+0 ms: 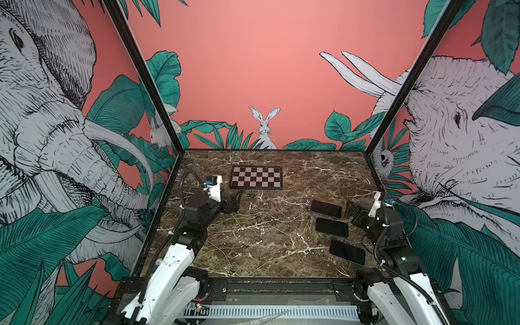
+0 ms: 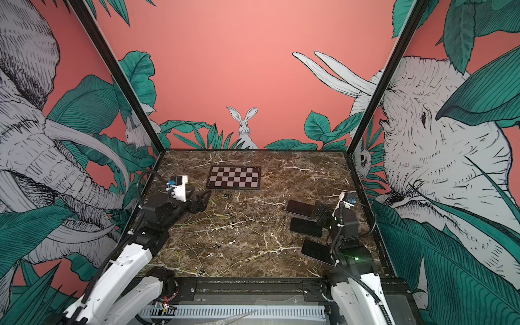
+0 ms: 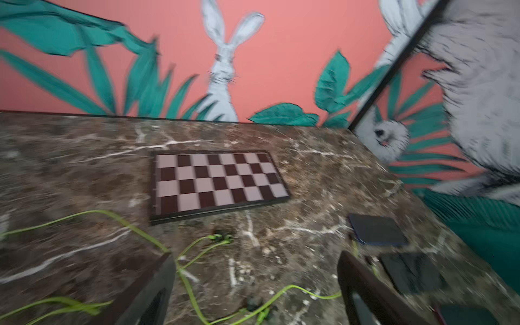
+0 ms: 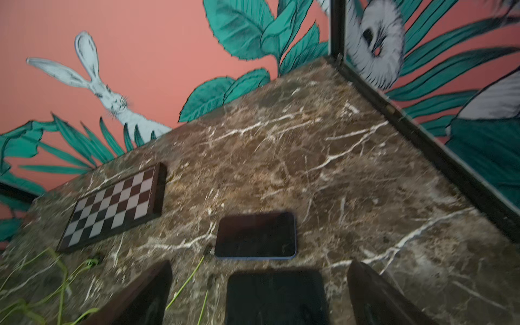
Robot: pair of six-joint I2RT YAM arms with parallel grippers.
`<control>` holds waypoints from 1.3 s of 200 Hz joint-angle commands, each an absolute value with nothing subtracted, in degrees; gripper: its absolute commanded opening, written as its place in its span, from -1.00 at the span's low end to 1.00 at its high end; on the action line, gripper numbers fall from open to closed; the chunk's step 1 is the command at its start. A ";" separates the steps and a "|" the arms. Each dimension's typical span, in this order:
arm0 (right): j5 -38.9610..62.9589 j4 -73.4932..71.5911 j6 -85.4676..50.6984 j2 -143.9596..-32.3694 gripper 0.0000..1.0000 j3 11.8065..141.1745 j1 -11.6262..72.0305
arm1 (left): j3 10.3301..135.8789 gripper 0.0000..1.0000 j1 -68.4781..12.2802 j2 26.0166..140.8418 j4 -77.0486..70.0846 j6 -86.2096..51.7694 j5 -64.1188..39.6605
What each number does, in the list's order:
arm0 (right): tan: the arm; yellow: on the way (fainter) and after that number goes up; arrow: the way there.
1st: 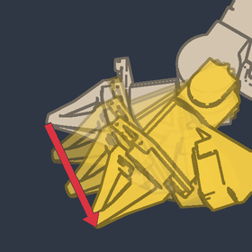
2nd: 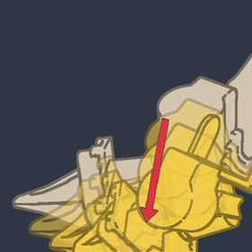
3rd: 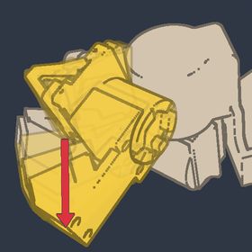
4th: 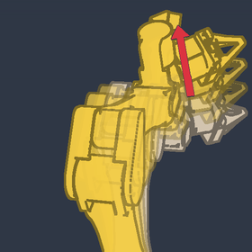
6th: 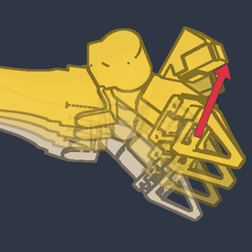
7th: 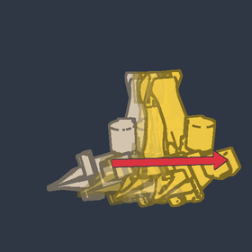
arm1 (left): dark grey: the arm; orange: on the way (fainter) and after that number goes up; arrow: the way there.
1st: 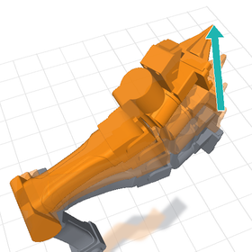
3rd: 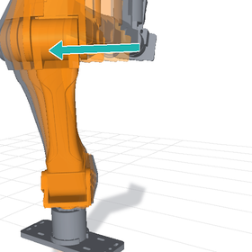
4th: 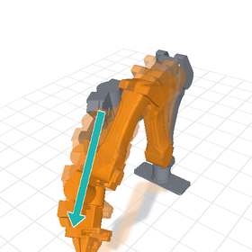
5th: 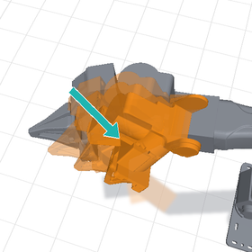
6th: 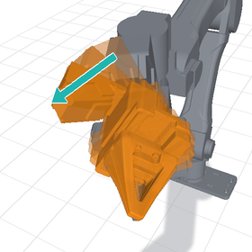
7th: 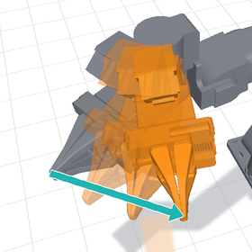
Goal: Plug wired earphones into phones
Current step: Pick up the wired earphone from the center of the board.
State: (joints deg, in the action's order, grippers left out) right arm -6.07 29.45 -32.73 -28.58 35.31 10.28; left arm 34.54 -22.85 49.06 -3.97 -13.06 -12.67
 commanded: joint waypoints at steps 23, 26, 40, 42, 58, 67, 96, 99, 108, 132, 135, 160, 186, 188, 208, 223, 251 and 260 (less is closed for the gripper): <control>-1.05 40.71 -36.55 -29.58 0.98 38.82 10.20 | 51.21 0.92 -41.19 67.19 8.15 -2.47 -5.73; -0.75 41.00 -36.56 -29.61 0.98 38.87 10.18 | 52.17 0.92 -42.10 68.61 8.40 -2.64 -5.72; 0.29 42.18 -36.40 -29.32 0.98 39.02 10.15 | 56.82 0.92 -45.83 74.59 8.88 -1.68 -4.46; 0.32 42.36 -36.39 -29.28 0.98 39.02 10.16 | 57.60 0.92 -46.33 75.49 8.88 -1.37 -4.08; -0.27 43.77 -36.62 -28.79 0.98 38.91 10.18 | 63.95 0.90 -50.29 83.51 10.61 -0.11 1.05; -1.20 44.57 -36.73 -28.58 0.98 38.78 10.19 | 69.81 0.81 -51.33 88.59 14.33 -0.90 4.00; -2.71 47.88 -36.45 -28.31 0.98 39.85 10.18 | 92.94 0.63 -51.90 108.75 32.71 -5.69 3.62; -2.80 48.21 -36.39 -28.23 0.97 40.02 10.14 | 94.77 0.62 -52.12 110.45 33.64 -5.78 3.07; -2.82 49.06 -36.32 -27.93 0.97 40.38 10.20 | 99.37 0.59 -52.66 114.95 36.37 -4.87 0.90; -1.86 49.65 -36.57 -26.65 0.97 40.05 10.17 | 108.28 0.55 -54.13 122.51 42.73 -2.31 2.85; -1.85 49.79 -36.64 -26.44 0.97 39.93 10.19 | 108.86 0.54 -54.14 123.15 43.53 -2.28 3.39; -1.63 49.64 -37.18 -25.45 0.98 39.09 10.17 | 112.37 0.41 -54.14 126.44 48.22 -2.31 4.85; -1.50 48.18 -37.35 -25.60 0.97 37.89 10.17 | 111.72 0.36 -54.66 127.41 48.77 -2.86 2.57; -1.58 48.10 -37.38 -25.63 0.97 37.84 10.23 | 111.67 0.36 -54.73 127.48 48.84 -2.82 2.80; -1.97 47.35 -37.68 -26.66 0.97 37.34 10.17 | 111.86 0.33 -55.10 128.85 49.36 -2.94 3.26; -0.99 46.61 -37.56 -27.61 0.98 37.28 10.23 | 112.65 0.21 -55.35 130.07 50.07 -3.67 3.24; 0.26 45.19 -37.57 -29.25 0.98 36.83 10.20 | 113.06 0.13 -56.24 131.28 49.75 -3.63 2.12; 0.50 44.98 -37.55 -29.82 0.97 36.83 10.13 | 113.20 0.12 -56.64 131.69 49.58 -3.33 1.30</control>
State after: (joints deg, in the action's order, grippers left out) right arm -0.36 47.33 -36.91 -28.67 37.50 10.28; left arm 111.66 -55.35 130.61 47.16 -3.40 2.83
